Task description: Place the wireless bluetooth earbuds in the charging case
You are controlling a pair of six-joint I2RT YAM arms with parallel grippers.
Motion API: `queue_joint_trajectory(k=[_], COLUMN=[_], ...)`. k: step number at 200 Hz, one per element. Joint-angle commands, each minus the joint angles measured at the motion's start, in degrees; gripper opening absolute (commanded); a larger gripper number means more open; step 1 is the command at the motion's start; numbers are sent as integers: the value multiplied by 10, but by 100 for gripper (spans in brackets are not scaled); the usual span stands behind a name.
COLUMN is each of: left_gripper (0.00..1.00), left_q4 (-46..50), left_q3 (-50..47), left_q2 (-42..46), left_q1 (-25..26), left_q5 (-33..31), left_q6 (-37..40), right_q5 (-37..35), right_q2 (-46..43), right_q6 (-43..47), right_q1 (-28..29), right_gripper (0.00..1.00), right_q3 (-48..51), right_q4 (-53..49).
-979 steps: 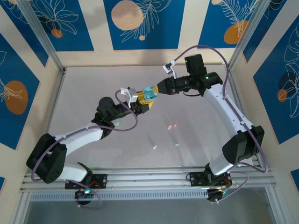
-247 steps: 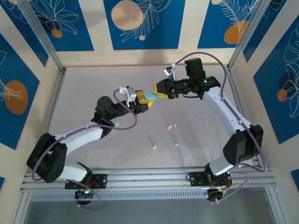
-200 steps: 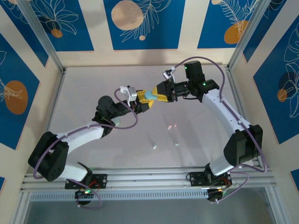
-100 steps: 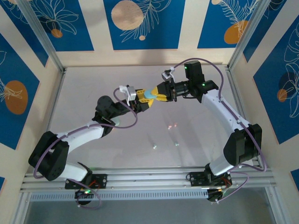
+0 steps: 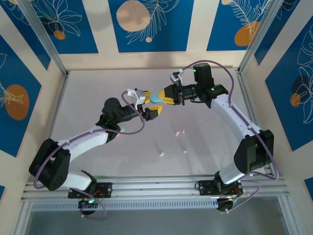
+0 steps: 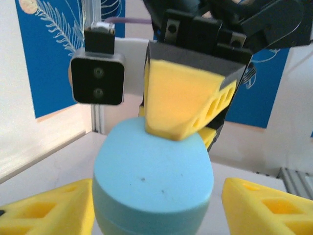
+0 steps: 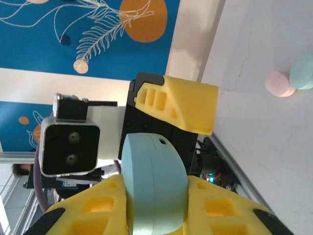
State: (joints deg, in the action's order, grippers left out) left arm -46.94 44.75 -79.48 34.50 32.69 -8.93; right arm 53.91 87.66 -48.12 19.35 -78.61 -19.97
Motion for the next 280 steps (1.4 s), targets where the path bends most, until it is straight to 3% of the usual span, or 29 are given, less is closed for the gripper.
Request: queue_joint_trajectory(k=[1, 28, 59, 75, 96, 121, 177, 250, 280], left_gripper=[72, 78, 82, 84, 88, 87, 73, 65, 66], left_q4=[60, 88, 149, 256, 418, 461, 512, 529, 559], left_q3=[23, 12, 7, 41, 116, 131, 131, 125, 127], left_q2=[29, 57, 99, 114, 103, 100, 101, 88, 75], left_q1=[0, 0, 0, -3, -6, -8, -45, -84, -98], left_q5=[-18, -64, -156, -220, -248, -256, -240, -200, -199], left_q6=[28, 44, 49, 19, 16, 6, -48, -109, -129], right_q5=[-36, -73, -145, -172, -193, -192, -238, -283, -315], right_q2=[-1, -3, 24, 60, 117, 193, 327, 411, 401], right_q6=[-37, -72, -59, -57, -43, -32, 30, 29, 48], right_q1=[-17, -42, -62, -69, -71, -66, -39, -23, -22], right_gripper=[12, 12, 12, 13, 13, 13, 15, 18, 26], right_q3=[29, 77, 103, 108, 97, 75, -50, -133, -128], right_q4=[56, 135, 108, 88, 70, 70, -32, -61, -93])
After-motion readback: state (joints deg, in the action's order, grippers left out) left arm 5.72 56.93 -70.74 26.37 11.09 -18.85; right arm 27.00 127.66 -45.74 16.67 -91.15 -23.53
